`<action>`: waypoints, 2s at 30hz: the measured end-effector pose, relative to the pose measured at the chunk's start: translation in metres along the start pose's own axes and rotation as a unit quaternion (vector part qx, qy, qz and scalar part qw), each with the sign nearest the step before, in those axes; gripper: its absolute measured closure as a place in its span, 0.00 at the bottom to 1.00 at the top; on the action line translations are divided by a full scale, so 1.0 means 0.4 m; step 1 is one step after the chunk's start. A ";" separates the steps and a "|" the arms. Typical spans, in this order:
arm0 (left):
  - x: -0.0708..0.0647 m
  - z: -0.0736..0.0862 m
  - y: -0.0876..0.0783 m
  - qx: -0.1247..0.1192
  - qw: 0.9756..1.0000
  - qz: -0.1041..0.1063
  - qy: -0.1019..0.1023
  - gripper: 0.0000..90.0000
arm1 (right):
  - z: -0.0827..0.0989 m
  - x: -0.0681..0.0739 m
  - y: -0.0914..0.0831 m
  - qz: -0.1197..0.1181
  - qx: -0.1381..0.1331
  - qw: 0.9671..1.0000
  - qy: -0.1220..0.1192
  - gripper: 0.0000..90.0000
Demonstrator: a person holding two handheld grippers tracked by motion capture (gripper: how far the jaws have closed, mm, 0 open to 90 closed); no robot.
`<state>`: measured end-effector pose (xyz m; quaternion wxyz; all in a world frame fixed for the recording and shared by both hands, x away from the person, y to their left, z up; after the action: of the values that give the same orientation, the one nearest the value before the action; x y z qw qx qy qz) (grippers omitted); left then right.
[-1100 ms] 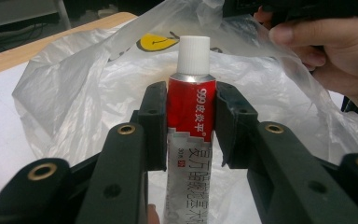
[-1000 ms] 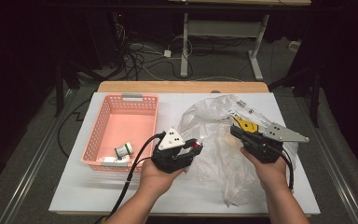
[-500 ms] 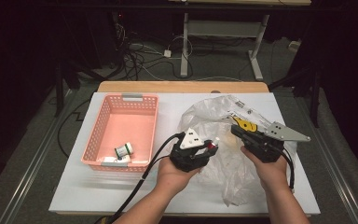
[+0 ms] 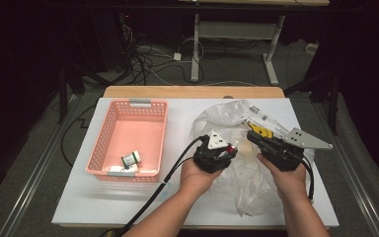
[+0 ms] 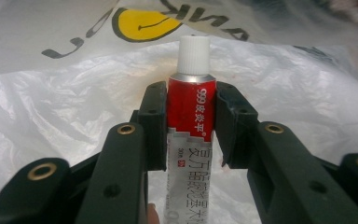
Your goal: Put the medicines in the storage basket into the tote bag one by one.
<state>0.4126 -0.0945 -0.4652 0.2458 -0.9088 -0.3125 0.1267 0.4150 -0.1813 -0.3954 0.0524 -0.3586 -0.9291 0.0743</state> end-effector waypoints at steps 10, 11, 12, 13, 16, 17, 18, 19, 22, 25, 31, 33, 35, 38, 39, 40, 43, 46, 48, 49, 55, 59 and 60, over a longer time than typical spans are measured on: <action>-0.003 -0.007 0.055 0.001 1.000 -0.007 0.002 0.73 | -0.006 -0.001 -0.001 0.001 -0.005 1.000 0.001 1.00; -0.002 -0.007 0.062 0.001 1.000 -0.008 0.002 0.73 | -0.006 -0.002 -0.001 0.000 -0.005 1.000 -0.001 1.00; -0.001 -0.006 0.068 0.004 1.000 -0.011 0.003 0.73 | -0.007 -0.003 -0.002 0.001 -0.005 1.000 0.000 1.00; 0.000 -0.005 0.075 0.003 1.000 -0.013 0.002 0.73 | -0.008 -0.003 -0.002 0.002 -0.006 1.000 0.002 1.00; 0.002 -0.001 0.092 0.005 1.000 -0.014 0.004 0.73 | -0.006 -0.008 -0.003 0.002 -0.006 1.000 0.003 1.00; 0.002 -0.001 0.098 0.005 1.000 -0.016 0.004 0.73 | -0.006 -0.009 -0.003 0.003 -0.006 1.000 0.005 1.00; 0.002 0.000 0.102 0.005 1.000 -0.016 0.004 0.73 | -0.005 -0.010 -0.003 0.003 -0.006 1.000 0.005 1.00; 0.002 0.000 0.107 0.004 1.000 -0.016 0.005 0.73 | -0.004 -0.011 -0.003 0.003 -0.006 1.000 0.005 1.00; 0.001 0.001 0.125 0.001 1.000 -0.011 0.002 0.73 | -0.003 -0.012 -0.002 0.003 -0.006 1.000 0.012 1.00; 0.006 0.004 0.143 0.009 1.000 -0.017 0.001 0.73 | -0.003 -0.012 -0.001 0.002 -0.006 1.000 0.011 1.00; 0.015 0.007 0.174 0.020 1.000 -0.018 -0.011 0.73 | -0.002 -0.020 -0.003 0.003 -0.006 1.000 0.009 1.00; 0.021 0.008 0.184 0.023 0.999 -0.020 -0.009 0.73 | -0.002 -0.022 -0.003 0.004 -0.007 1.000 0.010 1.00; 0.022 0.008 0.190 0.027 0.999 -0.020 -0.009 0.73 | -0.002 -0.023 -0.004 0.004 -0.007 1.000 0.013 1.00; 0.017 0.002 0.193 0.020 1.000 -0.013 -0.015 0.67 | -0.001 -0.030 -0.008 0.006 -0.007 1.000 0.012 1.00; 0.013 -0.001 0.191 0.018 1.000 -0.009 -0.015 0.64 | -0.001 -0.031 -0.009 0.008 -0.008 1.000 0.014 1.00; 0.009 -0.002 0.187 0.018 1.000 -0.009 -0.012 0.60 | 0.000 -0.033 -0.010 0.007 -0.008 1.000 0.013 1.00; -0.004 -0.002 0.174 0.023 1.000 0.006 -0.009 0.52 | 0.001 -0.035 -0.010 0.007 -0.007 1.000 0.013 1.00; -0.016 0.001 0.154 0.021 1.000 0.015 -0.004 0.47 | 0.003 -0.033 -0.009 0.006 -0.005 1.000 0.012 1.00; -0.024 0.006 0.137 0.019 1.000 0.025 0.000 0.46 | 0.004 -0.032 -0.009 0.006 -0.004 1.000 0.011 1.00; -0.027 0.009 0.128 0.018 0.999 0.028 0.002 0.45 | 0.004 -0.032 -0.009 0.006 -0.004 1.000 0.011 1.00; -0.059 0.045 0.074 0.013 0.998 0.051 0.017 0.33 | 0.004 -0.029 -0.009 0.007 -0.003 1.000 0.010 1.00; -0.074 0.074 0.044 0.017 0.997 0.070 0.011 0.27 | 0.002 -0.026 -0.011 0.007 -0.003 1.000 0.008 1.00; -0.077 0.080 0.036 0.017 0.997 0.075 0.009 0.25 | 0.002 -0.025 -0.012 0.007 -0.003 1.000 0.006 1.00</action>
<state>0.3837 -0.1121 -0.4974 0.2539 -0.9264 -0.2392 0.1418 0.4192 -0.1916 -0.3958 0.0567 -0.3652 -0.9266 0.0700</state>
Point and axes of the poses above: each handheld gripper's, and its own axes: y roughly forward along the jaws, z roughly out of its underside, x roughly to its left, the point moved 10 cm from there along y, roughly forward along the jaws, and after that the axes turned 2 degrees about -z, right-handed, at the moved point
